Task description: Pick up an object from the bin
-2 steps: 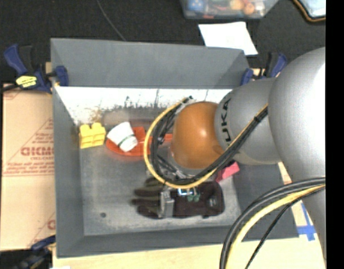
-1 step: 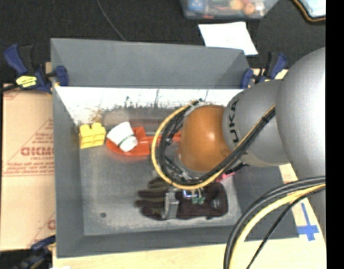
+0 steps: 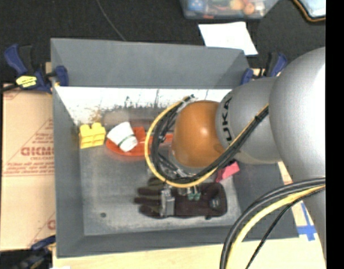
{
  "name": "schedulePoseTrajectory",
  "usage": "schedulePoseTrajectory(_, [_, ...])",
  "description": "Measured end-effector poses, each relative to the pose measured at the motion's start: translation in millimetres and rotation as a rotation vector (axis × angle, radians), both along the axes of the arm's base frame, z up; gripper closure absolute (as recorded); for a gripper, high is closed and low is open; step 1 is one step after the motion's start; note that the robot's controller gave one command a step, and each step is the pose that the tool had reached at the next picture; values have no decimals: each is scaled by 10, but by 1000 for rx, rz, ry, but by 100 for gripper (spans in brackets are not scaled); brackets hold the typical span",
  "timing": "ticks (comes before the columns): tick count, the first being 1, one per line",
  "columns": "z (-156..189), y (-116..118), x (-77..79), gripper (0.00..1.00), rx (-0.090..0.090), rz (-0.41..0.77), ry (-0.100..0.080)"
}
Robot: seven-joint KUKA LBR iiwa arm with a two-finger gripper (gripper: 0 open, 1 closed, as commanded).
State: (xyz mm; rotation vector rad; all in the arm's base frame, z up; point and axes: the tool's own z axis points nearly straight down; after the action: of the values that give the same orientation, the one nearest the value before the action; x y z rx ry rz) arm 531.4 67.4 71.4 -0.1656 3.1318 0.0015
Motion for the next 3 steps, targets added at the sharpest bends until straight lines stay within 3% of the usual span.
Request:
schedulePoseTrajectory(1, [5,-113,-73,0,6,-48,-9])
schedulePoseTrajectory(2, [10,-16,6,100,1,-7,-2])
schedulePoseTrajectory(3, [10,-16,6,100,1,-7,-2])
